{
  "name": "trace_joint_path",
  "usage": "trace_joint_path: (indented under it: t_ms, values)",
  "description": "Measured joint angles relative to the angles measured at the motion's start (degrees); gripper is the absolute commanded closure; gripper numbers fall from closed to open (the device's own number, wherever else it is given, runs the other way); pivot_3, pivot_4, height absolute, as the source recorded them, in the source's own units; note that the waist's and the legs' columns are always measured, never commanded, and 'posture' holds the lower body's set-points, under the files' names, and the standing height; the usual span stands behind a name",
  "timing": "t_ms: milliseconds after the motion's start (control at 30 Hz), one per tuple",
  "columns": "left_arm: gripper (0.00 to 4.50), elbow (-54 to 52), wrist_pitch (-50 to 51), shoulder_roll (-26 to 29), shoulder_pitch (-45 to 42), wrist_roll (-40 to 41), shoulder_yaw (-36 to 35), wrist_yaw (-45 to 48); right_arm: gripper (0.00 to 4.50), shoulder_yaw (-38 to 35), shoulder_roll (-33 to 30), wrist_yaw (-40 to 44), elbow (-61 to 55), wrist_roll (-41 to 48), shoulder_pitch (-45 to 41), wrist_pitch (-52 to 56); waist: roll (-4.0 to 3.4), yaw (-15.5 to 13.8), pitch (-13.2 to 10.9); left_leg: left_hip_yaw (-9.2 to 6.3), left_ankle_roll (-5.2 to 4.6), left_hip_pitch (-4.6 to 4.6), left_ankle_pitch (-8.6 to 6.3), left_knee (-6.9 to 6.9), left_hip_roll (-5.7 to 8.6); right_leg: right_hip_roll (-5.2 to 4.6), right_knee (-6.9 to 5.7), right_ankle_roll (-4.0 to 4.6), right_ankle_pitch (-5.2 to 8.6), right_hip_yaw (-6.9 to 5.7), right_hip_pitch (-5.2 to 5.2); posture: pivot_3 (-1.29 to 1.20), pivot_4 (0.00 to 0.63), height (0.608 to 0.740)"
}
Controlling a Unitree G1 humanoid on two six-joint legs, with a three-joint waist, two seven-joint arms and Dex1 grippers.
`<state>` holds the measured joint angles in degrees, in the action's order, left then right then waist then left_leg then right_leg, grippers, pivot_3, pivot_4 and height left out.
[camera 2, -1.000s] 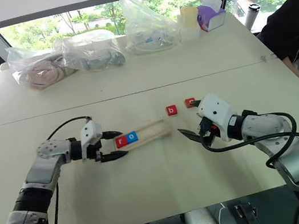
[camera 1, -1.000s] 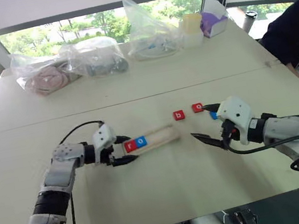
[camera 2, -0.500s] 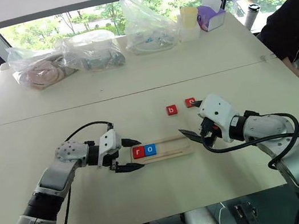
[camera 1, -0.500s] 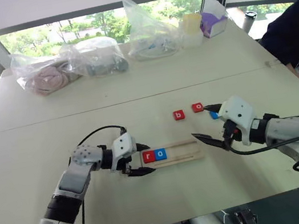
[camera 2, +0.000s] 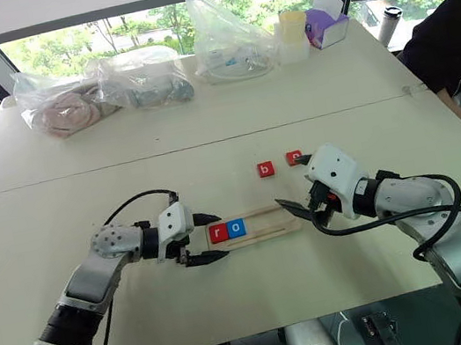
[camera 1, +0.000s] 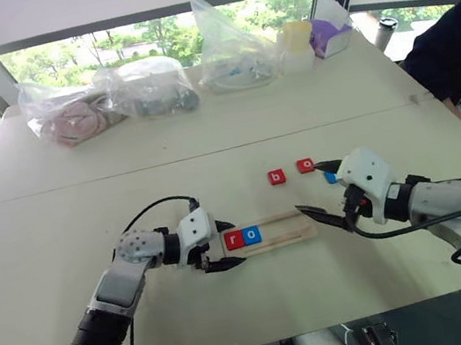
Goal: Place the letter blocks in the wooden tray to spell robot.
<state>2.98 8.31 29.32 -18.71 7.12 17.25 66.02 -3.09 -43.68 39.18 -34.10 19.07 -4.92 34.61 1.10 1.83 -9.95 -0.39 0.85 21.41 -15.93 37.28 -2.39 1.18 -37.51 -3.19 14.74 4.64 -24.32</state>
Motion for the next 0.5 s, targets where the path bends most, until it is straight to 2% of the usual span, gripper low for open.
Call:
trace_joint_path:
  t_ms: [100,167,200,500]
  values:
    - [1.36,0.67,-1.28,0.0,-0.06,-0.08,0.06,0.1,0.0,0.09,0.03,0.0,0.0,0.0,-0.2,0.0,0.0,0.01,0.0,0.0,0.0,0.0,0.0,0.0,0.0,0.0,0.0,0.0,0.0,0.0,0.0,0.0,0.15,0.74]
    - [0.29,1.25,-1.88,-0.01,-0.27,-0.07,0.03,0.17,0.0,0.29,0.07,0.0,0.0,0.0,-0.4,0.0,0.0,0.08,0.0,0.0,0.0,-0.01,0.0,-0.01,0.0,0.0,0.0,0.01,0.0,0.0,0.0,0.0,0.15,0.74]
    - [0.02,1.58,-2.14,0.0,-0.46,-0.08,-0.04,0.04,0.0,0.34,0.08,0.0,0.0,0.0,-0.44,0.0,0.0,0.09,0.0,0.0,0.0,-0.01,0.0,-0.01,0.0,0.0,0.0,0.01,0.0,0.0,0.0,0.0,0.15,0.74]
    - [0.02,2.34,-3.38,3.14,-0.28,1.17,-0.82,0.3,0.0,1.52,1.57,-0.48,0.01,0.36,-1.39,0.53,0.05,1.1,0.01,0.0,-0.01,-0.08,0.0,-0.12,-0.13,0.11,0.01,0.05,-0.03,0.0,-0.01,0.0,0.15,0.74]
